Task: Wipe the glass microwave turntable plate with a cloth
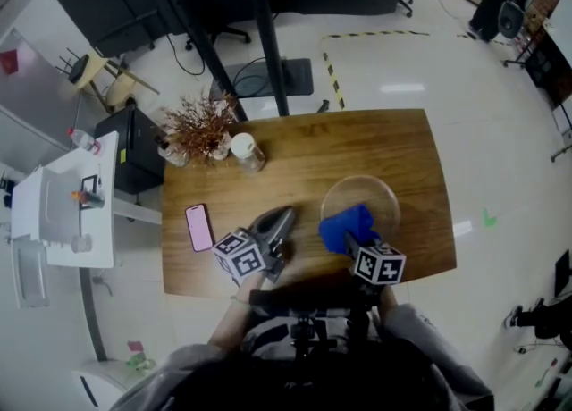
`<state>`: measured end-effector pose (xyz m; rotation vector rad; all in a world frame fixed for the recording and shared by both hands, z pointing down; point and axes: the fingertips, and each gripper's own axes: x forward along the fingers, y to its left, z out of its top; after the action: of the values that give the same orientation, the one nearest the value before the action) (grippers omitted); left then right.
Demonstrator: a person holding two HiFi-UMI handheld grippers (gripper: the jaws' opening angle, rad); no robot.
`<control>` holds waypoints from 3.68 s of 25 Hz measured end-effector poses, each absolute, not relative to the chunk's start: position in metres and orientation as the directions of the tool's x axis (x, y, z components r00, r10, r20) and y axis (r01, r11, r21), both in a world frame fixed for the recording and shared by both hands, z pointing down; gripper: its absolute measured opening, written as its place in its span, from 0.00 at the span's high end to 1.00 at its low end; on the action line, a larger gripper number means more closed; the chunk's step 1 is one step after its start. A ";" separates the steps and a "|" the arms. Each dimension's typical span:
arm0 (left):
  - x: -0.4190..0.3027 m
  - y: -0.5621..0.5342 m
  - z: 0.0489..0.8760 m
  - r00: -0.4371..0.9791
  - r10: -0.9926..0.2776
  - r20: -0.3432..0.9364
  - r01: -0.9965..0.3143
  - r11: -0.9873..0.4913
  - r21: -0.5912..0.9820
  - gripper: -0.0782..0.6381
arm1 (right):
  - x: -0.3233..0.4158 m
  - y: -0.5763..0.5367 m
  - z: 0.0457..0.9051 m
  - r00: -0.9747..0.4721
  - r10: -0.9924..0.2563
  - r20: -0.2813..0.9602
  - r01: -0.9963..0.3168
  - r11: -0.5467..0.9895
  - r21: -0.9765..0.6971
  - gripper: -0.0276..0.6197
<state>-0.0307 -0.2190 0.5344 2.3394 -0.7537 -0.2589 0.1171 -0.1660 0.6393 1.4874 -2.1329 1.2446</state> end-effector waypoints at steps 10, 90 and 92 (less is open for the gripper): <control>0.034 -0.205 0.653 0.883 -0.302 0.358 -0.469 -0.570 0.675 0.80 | 0.181 -0.258 0.603 -0.271 -0.765 0.584 -0.940 0.081 -0.331 0.83; 0.061 -0.191 0.700 0.765 -0.162 0.623 -0.534 -0.701 0.473 0.90 | 0.302 -0.251 0.610 -0.053 -0.809 0.585 -0.966 -0.107 -0.236 0.83; 0.061 -0.191 0.700 0.768 -0.161 0.619 -0.533 -0.697 0.480 0.90 | 0.307 -0.240 0.625 -0.040 -0.780 0.624 -0.970 -0.118 -0.210 0.83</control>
<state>0.0605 -0.1907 0.6998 2.2912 -0.5148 0.7231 0.3069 -0.2401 0.6254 1.9445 -1.8597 0.9154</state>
